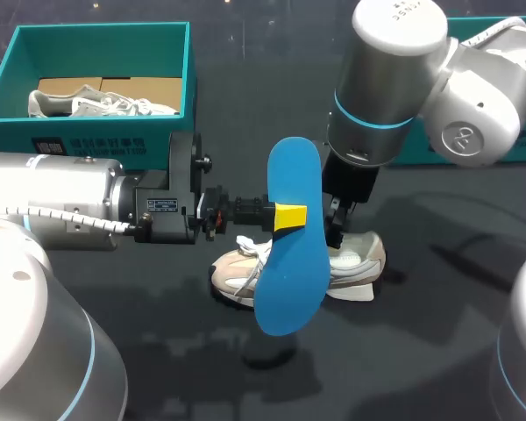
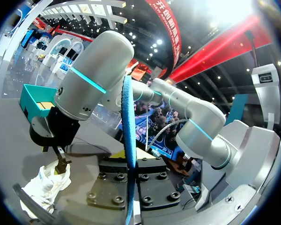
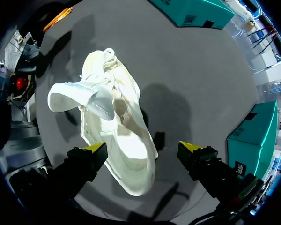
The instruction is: Take the shoe out of the shoebox, open the shoe tongue, remove and reinsert the insole, then place the shoe into the shoebox
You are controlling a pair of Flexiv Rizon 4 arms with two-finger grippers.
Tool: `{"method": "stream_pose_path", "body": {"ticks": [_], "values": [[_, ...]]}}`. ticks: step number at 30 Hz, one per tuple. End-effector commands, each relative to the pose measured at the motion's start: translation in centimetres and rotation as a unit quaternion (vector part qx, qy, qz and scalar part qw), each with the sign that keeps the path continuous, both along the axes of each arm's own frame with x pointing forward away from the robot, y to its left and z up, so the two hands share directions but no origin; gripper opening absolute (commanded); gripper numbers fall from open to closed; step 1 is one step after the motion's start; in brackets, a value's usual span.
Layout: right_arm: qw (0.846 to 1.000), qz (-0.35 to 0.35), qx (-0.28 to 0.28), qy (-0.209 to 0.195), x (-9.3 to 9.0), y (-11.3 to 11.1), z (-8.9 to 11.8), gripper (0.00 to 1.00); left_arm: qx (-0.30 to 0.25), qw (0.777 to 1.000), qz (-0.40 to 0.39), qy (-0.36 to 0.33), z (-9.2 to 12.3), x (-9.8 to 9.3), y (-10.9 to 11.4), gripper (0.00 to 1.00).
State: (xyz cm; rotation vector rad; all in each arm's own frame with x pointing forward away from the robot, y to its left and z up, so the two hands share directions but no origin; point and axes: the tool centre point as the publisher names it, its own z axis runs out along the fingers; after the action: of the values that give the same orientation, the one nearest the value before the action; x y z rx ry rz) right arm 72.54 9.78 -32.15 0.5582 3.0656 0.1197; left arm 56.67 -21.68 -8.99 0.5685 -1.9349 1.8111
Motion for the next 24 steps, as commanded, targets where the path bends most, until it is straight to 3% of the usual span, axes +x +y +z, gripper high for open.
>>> {"method": "stream_pose_path", "body": {"ticks": [1,11,19,22,24], "values": [[1.000,0.002,-0.005,0.007,0.6,0.6,-1.6,1.00,-0.001,1.000,0.002,0.000,-0.1,-0.2,0.0,0.00],[0.999,0.016,-0.025,0.014,1.3,0.9,-3.1,1.00,-0.001,1.000,0.002,0.000,-0.1,-0.2,0.0,0.00],[0.999,0.032,-0.024,0.017,1.6,1.3,-4.3,0.85,-0.001,1.000,0.002,0.000,-0.1,-0.2,0.0,0.00],[0.999,0.036,-0.023,0.019,1.6,1.3,-4.8,0.74,-0.001,1.000,0.002,0.000,-0.1,-0.2,0.0,0.00],[0.999,0.037,-0.021,0.022,1.6,1.3,-5.1,0.73,-0.001,1.000,0.002,0.000,-0.1,-0.2,0.0,0.00]]}}
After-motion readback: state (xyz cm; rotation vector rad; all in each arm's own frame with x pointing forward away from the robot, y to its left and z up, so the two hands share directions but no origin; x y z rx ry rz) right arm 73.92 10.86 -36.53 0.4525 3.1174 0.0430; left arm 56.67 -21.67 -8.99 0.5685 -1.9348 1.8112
